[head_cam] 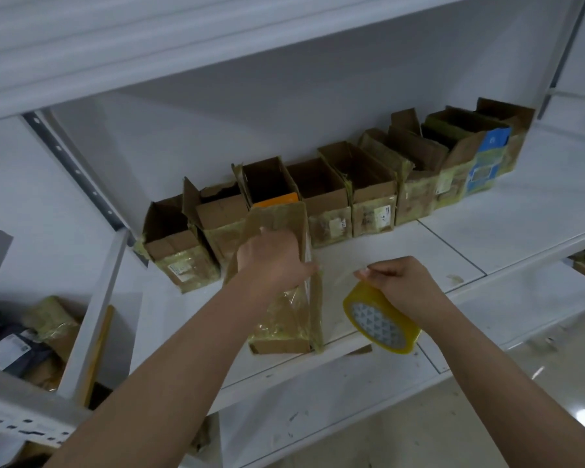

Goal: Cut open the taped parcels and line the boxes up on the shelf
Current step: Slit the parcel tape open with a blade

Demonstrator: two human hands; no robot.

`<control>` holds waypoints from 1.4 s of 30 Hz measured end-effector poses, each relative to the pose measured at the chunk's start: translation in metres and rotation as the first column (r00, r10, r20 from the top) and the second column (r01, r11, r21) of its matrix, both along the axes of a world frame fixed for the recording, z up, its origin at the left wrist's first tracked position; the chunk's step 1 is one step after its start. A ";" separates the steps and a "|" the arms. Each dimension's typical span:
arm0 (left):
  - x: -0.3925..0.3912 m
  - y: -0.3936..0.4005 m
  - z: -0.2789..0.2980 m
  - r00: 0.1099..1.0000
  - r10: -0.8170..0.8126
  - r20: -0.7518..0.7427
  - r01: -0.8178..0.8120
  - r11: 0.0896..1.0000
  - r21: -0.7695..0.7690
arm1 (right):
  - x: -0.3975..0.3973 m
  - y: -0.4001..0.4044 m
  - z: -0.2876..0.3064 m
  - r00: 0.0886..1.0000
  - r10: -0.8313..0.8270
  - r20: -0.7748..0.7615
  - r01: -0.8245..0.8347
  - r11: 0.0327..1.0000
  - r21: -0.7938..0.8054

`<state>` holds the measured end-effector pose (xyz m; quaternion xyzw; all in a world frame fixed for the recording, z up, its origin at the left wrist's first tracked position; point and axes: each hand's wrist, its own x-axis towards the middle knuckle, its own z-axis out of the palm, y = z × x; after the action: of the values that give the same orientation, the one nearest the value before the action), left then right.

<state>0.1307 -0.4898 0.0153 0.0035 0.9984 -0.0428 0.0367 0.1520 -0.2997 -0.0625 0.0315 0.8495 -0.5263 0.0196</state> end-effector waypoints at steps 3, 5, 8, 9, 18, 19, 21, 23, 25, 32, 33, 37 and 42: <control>0.004 -0.014 -0.004 0.995 -0.099 0.033 0.095 0.990 0.101 | -0.002 0.004 0.011 0.998 -0.048 -0.047 0.044 0.997 -0.071; 0.009 -0.032 -0.002 0.972 -0.213 0.097 0.200 0.971 0.130 | -0.004 0.007 0.017 0.996 -0.064 -0.068 0.058 0.994 -0.094; 0.016 -0.043 0.004 0.961 -0.262 0.086 0.241 0.949 0.202 | -0.008 0.010 0.025 0.992 -0.082 -0.095 0.072 0.992 -0.104; 0.016 -0.039 0.002 0.967 -0.251 0.043 0.237 0.949 0.208 | -0.009 0.009 0.028 0.991 -0.082 -0.104 0.071 0.992 -0.105; 0.017 -0.060 0.010 0.930 -0.362 0.067 0.338 0.911 0.234 | -0.009 0.032 0.043 0.985 -0.118 -0.127 0.095 0.979 -0.179; 0.020 -0.055 0.010 0.933 -0.358 0.023 0.336 0.896 0.291 | -0.009 0.033 0.043 0.984 -0.121 -0.127 0.097 0.979 -0.179; 0.024 -0.029 0.002 0.956 -0.281 -0.087 0.294 0.896 0.333 | -0.009 0.031 0.043 0.984 -0.128 -0.126 0.104 0.978 -0.183; 0.024 0.004 -0.009 0.974 -0.174 -0.145 0.206 0.946 0.250 | -0.009 0.026 0.043 0.984 -0.127 -0.121 0.103 0.977 -0.187; 0.025 0.028 -0.018 0.983 -0.122 -0.135 0.137 0.985 0.107 | -0.009 0.023 0.042 0.984 -0.127 -0.124 0.101 0.976 -0.193; 0.035 0.002 -0.015 0.900 -0.435 -0.009 0.426 0.877 0.221 | -0.006 0.029 0.038 0.982 -0.133 -0.135 0.106 0.975 -0.195; 0.035 -0.008 -0.010 0.889 -0.457 0.010 0.440 0.861 0.255 | -0.005 0.029 0.037 0.983 -0.127 -0.133 0.099 0.976 -0.195; 0.030 -0.046 0.001 0.870 -0.486 0.081 0.435 0.836 0.333 | -0.004 0.022 0.043 0.991 -0.031 -0.131 0.004 0.979 -0.202; 0.023 -0.080 0.003 0.854 -0.491 0.171 0.352 0.788 0.505 | 0.000 0.013 0.059 0.977 0.174 -0.125 -0.191 0.971 -0.141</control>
<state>0.1541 -0.5695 0.0185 0.2438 0.9361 0.1865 0.1719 0.1524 -0.2870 -0.0033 -0.0781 0.8058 -0.5865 0.0228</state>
